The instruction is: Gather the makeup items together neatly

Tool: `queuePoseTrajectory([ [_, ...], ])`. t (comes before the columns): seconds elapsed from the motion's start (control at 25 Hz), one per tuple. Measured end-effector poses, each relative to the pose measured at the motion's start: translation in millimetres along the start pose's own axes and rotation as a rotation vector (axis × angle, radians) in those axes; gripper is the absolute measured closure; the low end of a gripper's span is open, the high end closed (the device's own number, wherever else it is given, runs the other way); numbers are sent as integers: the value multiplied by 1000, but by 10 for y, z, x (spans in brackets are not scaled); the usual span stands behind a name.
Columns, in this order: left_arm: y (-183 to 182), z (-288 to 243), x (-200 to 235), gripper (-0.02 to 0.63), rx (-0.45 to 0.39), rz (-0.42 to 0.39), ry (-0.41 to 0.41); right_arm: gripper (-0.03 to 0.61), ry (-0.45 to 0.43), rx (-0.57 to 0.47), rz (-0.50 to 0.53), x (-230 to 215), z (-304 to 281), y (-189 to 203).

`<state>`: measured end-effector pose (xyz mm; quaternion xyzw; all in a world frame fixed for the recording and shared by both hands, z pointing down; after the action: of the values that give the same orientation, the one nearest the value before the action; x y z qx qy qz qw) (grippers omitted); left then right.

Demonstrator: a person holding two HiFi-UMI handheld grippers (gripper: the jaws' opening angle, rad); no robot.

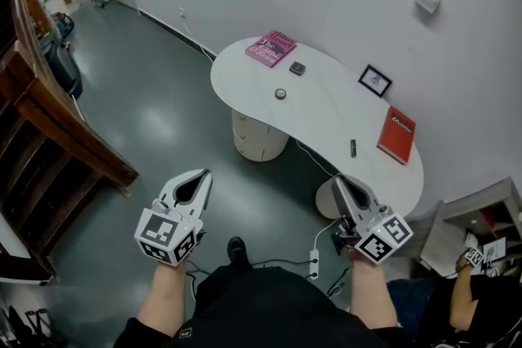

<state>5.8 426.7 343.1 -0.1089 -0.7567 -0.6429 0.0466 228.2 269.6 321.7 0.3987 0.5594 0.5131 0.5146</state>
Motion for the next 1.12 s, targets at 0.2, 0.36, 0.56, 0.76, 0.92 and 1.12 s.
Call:
queuePoseTrajectory([
  [0.2, -102, -142, 494, 600, 2, 11, 20, 541, -19, 41, 8, 36, -653, 77],
  [0.36, -137, -236, 783, 600, 7, 24, 23, 541, -24, 65, 11, 46, -981, 135],
  [0.56, -92, -545, 925, 600, 30, 43, 43, 541, -5, 75, 1, -186, -1165, 169],
  [0.76, -138, -1063, 977, 600, 59, 25, 76, 541, 20, 66, -17, -661, -1353, 225],
  [0.92, -307, -1572, 1050, 600, 62, -7, 87, 541, 14, 60, -17, -1132, -1628, 222],
  [1.12, -558, -2278, 1175, 600, 66, -17, 86, 541, 2, 73, -5, -1766, -2005, 168],
])
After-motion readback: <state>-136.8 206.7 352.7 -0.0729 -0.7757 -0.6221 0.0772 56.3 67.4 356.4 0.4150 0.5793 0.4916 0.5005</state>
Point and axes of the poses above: the fingertips, and each gripper's own axes: z backward along the fingers, x to its left, y out of its underside, the point moved 1 cm from there along z, backward along the fingers, and after that the axes turned 9 degrees about z, right-handed, at the moved point
